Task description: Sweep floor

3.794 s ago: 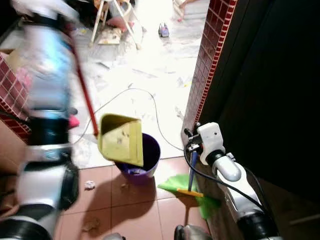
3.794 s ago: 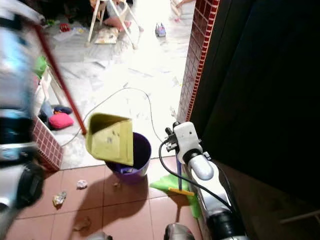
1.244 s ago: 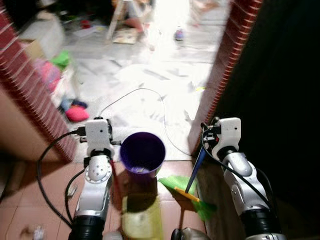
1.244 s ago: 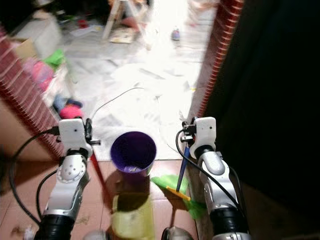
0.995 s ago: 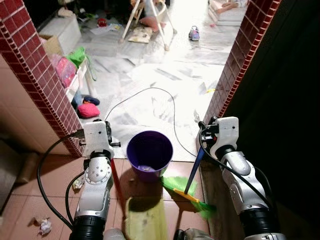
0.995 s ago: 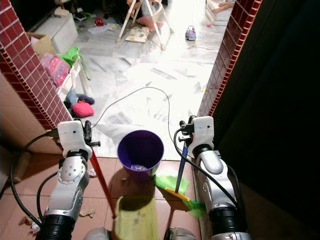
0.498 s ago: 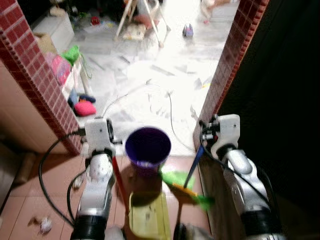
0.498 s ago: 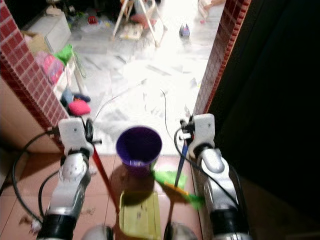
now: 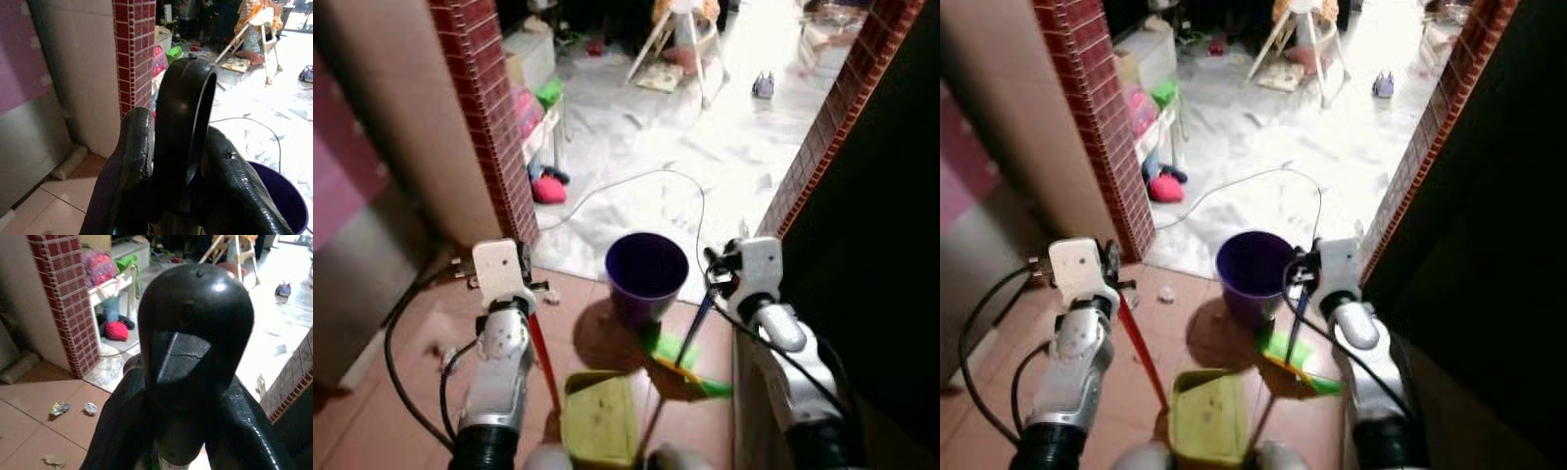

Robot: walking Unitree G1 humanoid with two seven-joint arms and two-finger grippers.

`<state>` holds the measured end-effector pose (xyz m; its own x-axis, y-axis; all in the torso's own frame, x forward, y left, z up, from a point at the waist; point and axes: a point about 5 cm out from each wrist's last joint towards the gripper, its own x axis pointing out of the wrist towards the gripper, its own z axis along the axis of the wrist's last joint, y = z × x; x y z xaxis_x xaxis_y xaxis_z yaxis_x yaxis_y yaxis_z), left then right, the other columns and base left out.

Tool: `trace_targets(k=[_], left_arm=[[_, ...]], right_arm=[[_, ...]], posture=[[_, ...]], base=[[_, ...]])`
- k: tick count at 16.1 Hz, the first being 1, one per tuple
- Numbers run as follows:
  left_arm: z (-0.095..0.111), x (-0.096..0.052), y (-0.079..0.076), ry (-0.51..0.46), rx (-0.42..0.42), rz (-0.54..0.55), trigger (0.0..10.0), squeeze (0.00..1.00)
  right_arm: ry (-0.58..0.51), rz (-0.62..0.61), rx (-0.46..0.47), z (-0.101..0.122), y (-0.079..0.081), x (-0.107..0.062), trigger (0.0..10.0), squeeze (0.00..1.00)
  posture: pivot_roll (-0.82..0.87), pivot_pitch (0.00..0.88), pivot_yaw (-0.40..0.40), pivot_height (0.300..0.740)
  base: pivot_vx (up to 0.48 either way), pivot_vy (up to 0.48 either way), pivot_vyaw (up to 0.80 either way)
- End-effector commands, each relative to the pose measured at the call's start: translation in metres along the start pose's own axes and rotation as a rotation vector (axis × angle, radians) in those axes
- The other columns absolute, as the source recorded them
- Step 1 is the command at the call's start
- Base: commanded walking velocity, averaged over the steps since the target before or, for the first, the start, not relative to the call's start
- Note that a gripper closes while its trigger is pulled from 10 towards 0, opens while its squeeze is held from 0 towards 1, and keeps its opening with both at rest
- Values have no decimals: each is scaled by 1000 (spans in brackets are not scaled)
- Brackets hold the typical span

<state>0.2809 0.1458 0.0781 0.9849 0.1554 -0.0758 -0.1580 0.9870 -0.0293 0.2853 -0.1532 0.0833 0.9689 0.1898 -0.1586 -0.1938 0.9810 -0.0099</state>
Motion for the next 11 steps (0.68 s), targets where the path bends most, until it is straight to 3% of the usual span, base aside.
trace_targets(k=[1, 9, 11], left_arm=[[14, 4, -4, -51, -20, -14, 10000, 0], [15, 4, -5, -42, -33, -19, 10000, 0], [16, 4, -6, -42, -35, -21, 10000, 0]], right_arm=[[23, 31, 48, -4, 6, 1, 10000, 0], [51, 36, 45, -8, 5, 0, 10000, 0], [53, 36, 45, -8, 6, -1, 10000, 0]], posture=[[-91, 0, 0, 740], [-88, 0, -4, 740], [-88, 0, -3, 740]], base=[[0, 480, 0], [0, 480, 0], [0, 480, -650]])
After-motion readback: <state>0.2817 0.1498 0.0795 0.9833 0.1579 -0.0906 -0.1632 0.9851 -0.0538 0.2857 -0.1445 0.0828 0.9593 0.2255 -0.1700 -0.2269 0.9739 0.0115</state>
